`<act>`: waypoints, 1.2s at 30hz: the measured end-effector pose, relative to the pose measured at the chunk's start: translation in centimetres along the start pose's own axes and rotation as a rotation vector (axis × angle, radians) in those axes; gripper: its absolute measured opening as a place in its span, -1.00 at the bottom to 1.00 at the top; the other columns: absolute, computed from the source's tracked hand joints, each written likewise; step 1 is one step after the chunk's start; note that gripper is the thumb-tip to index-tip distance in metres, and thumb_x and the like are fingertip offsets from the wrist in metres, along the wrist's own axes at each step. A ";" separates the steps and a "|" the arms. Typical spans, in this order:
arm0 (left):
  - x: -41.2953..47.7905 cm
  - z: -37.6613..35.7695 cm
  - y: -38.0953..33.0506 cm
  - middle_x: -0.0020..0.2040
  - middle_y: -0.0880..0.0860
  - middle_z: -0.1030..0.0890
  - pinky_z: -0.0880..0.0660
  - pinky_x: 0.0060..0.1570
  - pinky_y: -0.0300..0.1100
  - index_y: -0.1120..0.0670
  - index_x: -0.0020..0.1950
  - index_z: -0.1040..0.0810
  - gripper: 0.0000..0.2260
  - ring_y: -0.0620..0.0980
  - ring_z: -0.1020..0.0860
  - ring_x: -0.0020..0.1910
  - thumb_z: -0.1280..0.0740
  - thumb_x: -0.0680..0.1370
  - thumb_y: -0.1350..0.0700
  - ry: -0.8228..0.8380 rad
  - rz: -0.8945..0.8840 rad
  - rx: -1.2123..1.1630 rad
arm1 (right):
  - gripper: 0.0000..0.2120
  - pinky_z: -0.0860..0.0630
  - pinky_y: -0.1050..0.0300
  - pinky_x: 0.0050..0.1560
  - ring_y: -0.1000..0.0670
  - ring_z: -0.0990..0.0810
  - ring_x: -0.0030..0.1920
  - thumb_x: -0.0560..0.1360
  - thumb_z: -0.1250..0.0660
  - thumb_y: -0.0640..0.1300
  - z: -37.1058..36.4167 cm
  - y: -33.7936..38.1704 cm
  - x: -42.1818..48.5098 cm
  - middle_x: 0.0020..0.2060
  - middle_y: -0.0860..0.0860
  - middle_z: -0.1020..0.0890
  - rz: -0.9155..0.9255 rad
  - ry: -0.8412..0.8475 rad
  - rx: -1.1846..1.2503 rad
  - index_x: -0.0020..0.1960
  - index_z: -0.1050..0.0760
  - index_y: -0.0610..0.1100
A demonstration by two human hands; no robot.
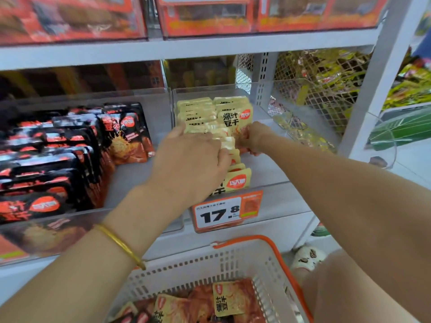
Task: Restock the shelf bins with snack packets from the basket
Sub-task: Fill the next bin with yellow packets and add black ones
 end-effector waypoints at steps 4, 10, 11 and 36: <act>0.0 0.0 0.0 -0.01 -0.04 -0.60 -0.16 0.36 -0.08 0.04 -0.05 -0.56 -0.48 -0.03 -0.52 0.06 0.18 0.51 -0.07 -0.025 0.020 -0.059 | -0.73 -0.58 0.10 -0.16 -0.09 -0.59 -0.30 0.51 -0.37 -0.12 0.7 0.1 -1.2 -0.18 -0.19 -0.60 0.004 0.053 -0.009 -0.27 -0.38 -0.21; -5.4 3.6 -0.6 0.11 -0.03 -0.62 -0.29 0.23 -0.07 0.09 0.13 -0.61 -0.68 0.02 -0.55 0.12 -0.14 0.53 0.04 -0.404 -0.004 -0.409 | -0.92 -0.60 0.08 -0.25 -0.07 -0.65 -0.35 0.48 -0.36 -0.28 6.9 1.3 -11.0 -0.25 -0.18 -0.66 0.228 -0.207 0.137 -0.09 -0.46 -0.20; -7.3 3.7 -1.0 0.09 -0.04 -0.62 -0.32 0.16 -0.05 0.09 0.11 -0.62 -0.69 0.03 -0.55 0.10 -0.16 0.51 0.06 -0.438 -0.017 -0.448 | -0.89 -0.61 0.11 -0.29 -0.04 -0.64 -0.39 0.47 -0.36 -0.29 7.4 1.2 -13.8 -0.32 -0.14 -0.65 0.282 -0.211 0.199 -0.16 -0.45 -0.15; -19.5 -14.6 -2.9 0.06 -0.07 -0.57 -0.43 0.07 -0.08 0.02 0.11 -0.54 -0.74 -0.04 -0.47 0.07 -0.10 0.57 0.08 0.465 0.032 -0.420 | -0.29 -0.38 0.04 0.20 -0.16 -0.40 0.33 0.43 -0.38 0.20 -26.4 -15.1 -25.2 0.35 -0.08 -0.41 -0.088 1.346 -0.857 0.45 -0.30 -0.14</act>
Point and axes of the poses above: each hand's wrist, its own x-axis towards the middle knuckle, its own z-axis out of the back of the hand, y = z × x, the point moved 3 cm from there along x, towards the middle knuckle
